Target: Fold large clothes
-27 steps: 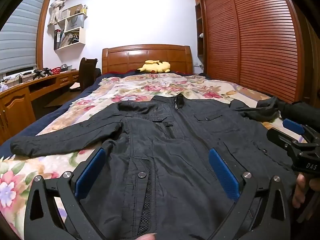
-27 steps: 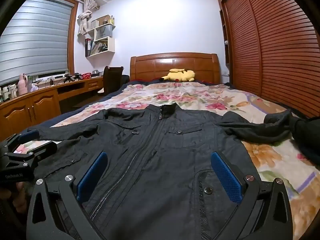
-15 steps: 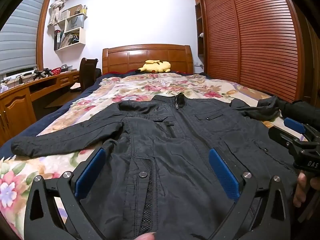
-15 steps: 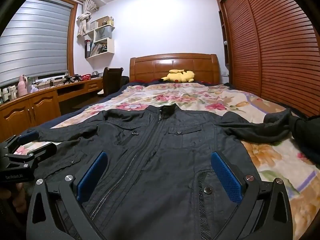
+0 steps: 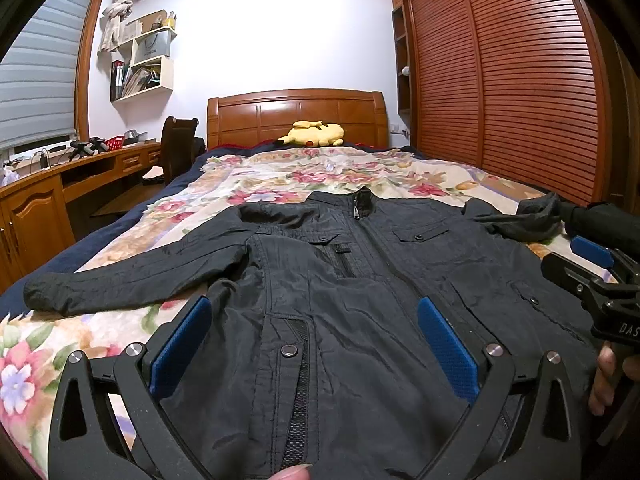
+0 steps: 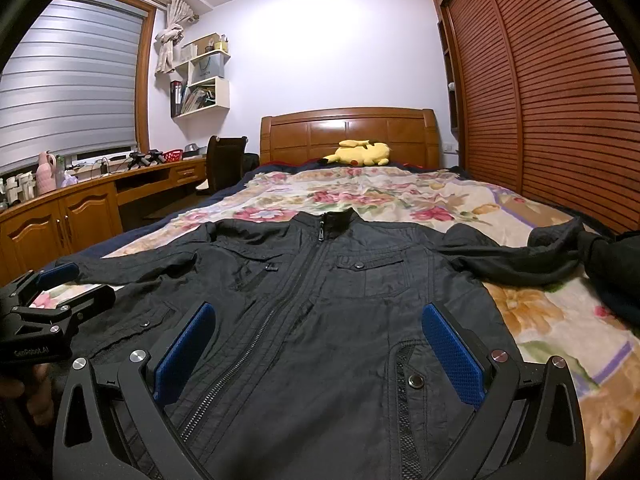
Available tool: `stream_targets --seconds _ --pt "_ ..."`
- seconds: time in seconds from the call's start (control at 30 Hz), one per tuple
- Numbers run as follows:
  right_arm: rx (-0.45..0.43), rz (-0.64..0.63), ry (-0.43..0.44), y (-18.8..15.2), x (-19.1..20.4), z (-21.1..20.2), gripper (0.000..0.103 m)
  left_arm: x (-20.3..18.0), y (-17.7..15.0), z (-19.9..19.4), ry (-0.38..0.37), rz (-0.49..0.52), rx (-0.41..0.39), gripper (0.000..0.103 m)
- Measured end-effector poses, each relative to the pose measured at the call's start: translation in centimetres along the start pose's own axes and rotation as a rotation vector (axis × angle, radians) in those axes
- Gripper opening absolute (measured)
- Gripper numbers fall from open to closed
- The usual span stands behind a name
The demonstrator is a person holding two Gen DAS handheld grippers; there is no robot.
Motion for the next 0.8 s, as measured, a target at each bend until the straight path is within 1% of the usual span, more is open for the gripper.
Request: stream_targets --seconds 0.57,0.63,0.8 --pt "-0.005 -0.001 0.000 0.02 0.09 -0.09 0.103 0.09 0.11 -0.09 0.002 0.005 -0.004 0.103" --pt "-0.005 -0.002 0.000 0.02 0.13 -0.08 0.103 0.22 0.64 -0.27 0.005 0.004 -0.008 0.103" --pt "-0.004 0.000 0.001 0.02 0.07 -0.10 0.103 0.28 0.80 -0.40 0.006 0.003 -0.010 0.103"
Point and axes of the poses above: each gripper's, at about its wrist camera, not at the fingertips, and z roughly the way its jaws point, x to its left, y to its top, the point moved 3 cm from there along z, roughly the way its jaws point, and after that the axes turned 4 degrees about -y, right-handed, at the moved point
